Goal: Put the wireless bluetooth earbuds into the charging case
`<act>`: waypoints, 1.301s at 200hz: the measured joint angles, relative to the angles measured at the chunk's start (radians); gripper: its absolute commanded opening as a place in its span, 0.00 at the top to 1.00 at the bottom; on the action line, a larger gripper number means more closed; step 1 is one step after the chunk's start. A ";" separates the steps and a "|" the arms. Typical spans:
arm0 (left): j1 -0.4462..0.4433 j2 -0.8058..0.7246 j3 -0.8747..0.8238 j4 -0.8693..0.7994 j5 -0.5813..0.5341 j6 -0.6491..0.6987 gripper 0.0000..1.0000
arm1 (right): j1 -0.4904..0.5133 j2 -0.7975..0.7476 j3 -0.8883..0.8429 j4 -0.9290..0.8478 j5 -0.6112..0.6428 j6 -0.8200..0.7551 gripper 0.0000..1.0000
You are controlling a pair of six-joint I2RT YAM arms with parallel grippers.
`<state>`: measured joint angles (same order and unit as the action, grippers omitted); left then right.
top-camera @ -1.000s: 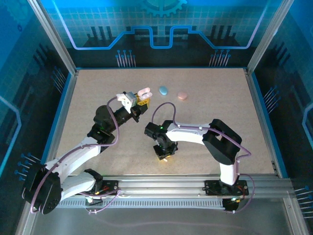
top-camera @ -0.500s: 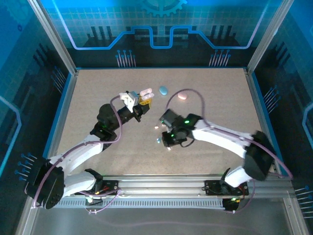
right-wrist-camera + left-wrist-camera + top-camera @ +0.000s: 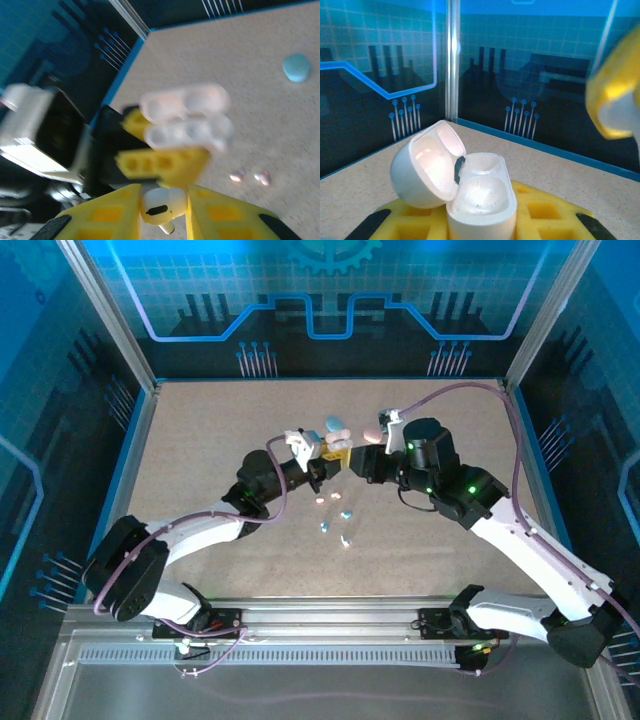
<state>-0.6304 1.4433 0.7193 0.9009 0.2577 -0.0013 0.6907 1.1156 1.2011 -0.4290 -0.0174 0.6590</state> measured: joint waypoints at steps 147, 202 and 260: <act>-0.027 0.034 0.007 0.113 0.001 0.000 0.79 | -0.007 0.064 0.011 0.116 0.021 0.045 0.71; -0.027 0.034 0.007 0.118 0.001 0.000 0.79 | -0.011 0.092 0.018 0.128 0.022 0.044 0.71; -0.027 0.034 0.007 0.122 0.001 -0.009 0.79 | -0.011 0.106 0.018 0.137 0.025 0.044 0.71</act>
<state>-0.6575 1.4773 0.7261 1.0233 0.2584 -0.0101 0.6792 1.2217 1.2194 -0.2920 0.0074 0.7029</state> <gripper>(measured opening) 0.237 0.285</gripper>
